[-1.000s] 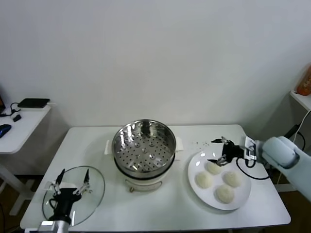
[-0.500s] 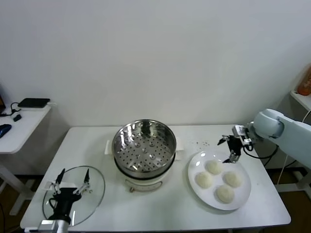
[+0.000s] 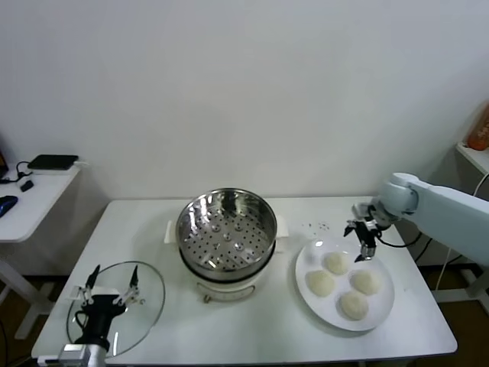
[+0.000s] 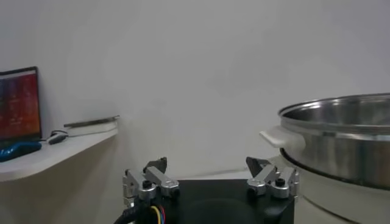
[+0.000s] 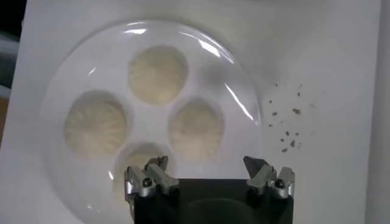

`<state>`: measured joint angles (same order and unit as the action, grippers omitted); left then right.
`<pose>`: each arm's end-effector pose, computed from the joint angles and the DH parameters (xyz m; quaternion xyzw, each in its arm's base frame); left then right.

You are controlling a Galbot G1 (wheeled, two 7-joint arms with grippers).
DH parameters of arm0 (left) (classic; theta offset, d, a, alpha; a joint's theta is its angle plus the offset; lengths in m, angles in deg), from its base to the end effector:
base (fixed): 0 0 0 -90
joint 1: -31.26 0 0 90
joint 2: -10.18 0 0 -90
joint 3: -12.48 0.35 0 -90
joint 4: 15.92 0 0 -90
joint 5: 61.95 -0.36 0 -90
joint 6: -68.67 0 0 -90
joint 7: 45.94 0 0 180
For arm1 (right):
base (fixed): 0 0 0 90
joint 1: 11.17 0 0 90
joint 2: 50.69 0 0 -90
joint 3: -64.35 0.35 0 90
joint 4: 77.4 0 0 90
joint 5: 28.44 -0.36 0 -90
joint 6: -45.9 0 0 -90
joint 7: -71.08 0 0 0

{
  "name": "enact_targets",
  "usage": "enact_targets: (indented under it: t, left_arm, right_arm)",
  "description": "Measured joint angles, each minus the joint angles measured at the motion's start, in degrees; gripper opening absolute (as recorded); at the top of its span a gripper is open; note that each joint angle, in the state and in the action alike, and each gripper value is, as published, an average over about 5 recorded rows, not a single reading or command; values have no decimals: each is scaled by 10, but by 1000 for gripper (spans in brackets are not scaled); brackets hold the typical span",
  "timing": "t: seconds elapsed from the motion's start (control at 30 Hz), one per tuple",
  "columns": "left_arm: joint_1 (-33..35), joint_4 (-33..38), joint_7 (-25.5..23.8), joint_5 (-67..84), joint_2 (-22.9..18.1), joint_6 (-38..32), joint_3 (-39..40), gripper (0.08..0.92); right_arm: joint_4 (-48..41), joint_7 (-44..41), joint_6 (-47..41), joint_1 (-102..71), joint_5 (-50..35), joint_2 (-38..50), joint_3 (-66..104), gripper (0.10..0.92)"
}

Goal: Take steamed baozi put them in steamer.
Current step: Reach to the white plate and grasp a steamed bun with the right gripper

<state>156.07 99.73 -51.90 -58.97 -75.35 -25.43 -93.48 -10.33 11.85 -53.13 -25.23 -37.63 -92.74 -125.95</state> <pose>0.1496 0.1041 -0.3313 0.0478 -0.9949 -0.0792 0.0397 0.5391 -0.1456 -0.1961 0.5296 -0.5180 0.5312 0.4111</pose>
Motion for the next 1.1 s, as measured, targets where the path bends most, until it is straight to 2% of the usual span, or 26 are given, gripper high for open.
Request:
enact_targets:
  t: [1.1]
  left_arm:
    - [6, -6, 2, 5, 2, -1, -2, 823]
  right_arm:
    - [-63, 5, 5, -77, 26, -53, 43, 815]
